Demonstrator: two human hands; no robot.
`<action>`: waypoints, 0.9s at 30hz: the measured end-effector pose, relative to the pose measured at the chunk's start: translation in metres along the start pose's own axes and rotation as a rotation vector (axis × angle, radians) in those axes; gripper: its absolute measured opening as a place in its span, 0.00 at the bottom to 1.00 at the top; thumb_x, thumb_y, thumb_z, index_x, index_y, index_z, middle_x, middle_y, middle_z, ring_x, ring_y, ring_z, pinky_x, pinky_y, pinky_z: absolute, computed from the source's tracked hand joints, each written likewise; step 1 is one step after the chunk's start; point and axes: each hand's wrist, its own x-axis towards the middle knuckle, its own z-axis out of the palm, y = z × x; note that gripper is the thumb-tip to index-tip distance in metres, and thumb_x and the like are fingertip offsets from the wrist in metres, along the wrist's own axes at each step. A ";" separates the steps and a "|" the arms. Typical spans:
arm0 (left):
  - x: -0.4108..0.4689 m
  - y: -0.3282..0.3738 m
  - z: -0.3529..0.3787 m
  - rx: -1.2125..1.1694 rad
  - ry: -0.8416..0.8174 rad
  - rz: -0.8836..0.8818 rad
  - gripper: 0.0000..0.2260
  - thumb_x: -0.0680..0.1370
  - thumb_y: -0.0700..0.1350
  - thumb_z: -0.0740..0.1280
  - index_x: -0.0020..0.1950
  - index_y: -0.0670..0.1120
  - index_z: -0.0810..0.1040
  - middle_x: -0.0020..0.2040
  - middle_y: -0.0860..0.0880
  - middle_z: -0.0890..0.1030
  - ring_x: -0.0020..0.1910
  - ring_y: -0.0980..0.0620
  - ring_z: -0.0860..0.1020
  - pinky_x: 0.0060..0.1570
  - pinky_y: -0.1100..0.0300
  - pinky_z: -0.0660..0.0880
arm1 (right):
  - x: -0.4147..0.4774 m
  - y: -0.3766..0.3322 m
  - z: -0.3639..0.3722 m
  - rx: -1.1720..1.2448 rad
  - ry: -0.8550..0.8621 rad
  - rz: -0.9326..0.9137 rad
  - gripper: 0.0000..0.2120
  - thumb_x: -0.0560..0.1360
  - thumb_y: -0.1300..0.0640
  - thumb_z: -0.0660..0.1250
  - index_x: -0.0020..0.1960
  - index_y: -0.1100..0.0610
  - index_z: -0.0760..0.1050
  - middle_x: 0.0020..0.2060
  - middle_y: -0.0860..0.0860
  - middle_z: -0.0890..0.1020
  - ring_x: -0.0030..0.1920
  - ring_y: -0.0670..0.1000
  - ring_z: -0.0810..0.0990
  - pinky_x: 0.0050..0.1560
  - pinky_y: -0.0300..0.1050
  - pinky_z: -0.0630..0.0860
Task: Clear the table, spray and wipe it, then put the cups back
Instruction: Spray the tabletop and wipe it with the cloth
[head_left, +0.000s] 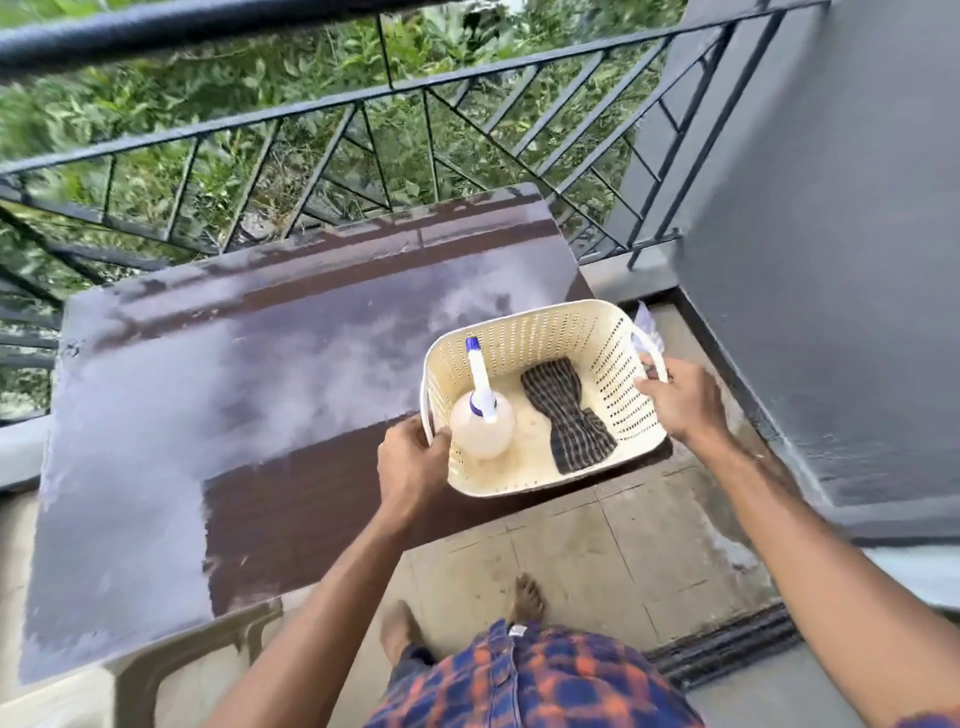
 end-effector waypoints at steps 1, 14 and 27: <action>-0.001 0.001 0.003 0.011 0.000 -0.002 0.05 0.77 0.44 0.69 0.41 0.49 0.81 0.33 0.52 0.81 0.38 0.47 0.82 0.38 0.57 0.71 | 0.002 0.005 0.000 0.007 -0.013 0.008 0.14 0.75 0.55 0.73 0.61 0.53 0.82 0.50 0.53 0.86 0.46 0.55 0.81 0.44 0.43 0.71; -0.004 0.007 0.015 0.318 0.126 0.351 0.34 0.72 0.48 0.76 0.75 0.46 0.68 0.72 0.42 0.71 0.77 0.41 0.63 0.74 0.46 0.62 | -0.010 -0.027 0.015 -0.088 0.184 -0.720 0.08 0.77 0.53 0.69 0.55 0.52 0.82 0.46 0.48 0.83 0.47 0.52 0.80 0.48 0.47 0.77; 0.070 0.032 0.034 0.732 -0.213 0.762 0.39 0.71 0.72 0.61 0.63 0.39 0.77 0.67 0.41 0.76 0.71 0.40 0.70 0.75 0.46 0.60 | 0.005 -0.024 0.102 -0.654 -0.339 -0.276 0.34 0.70 0.48 0.77 0.68 0.52 0.60 0.57 0.58 0.71 0.53 0.58 0.76 0.46 0.51 0.76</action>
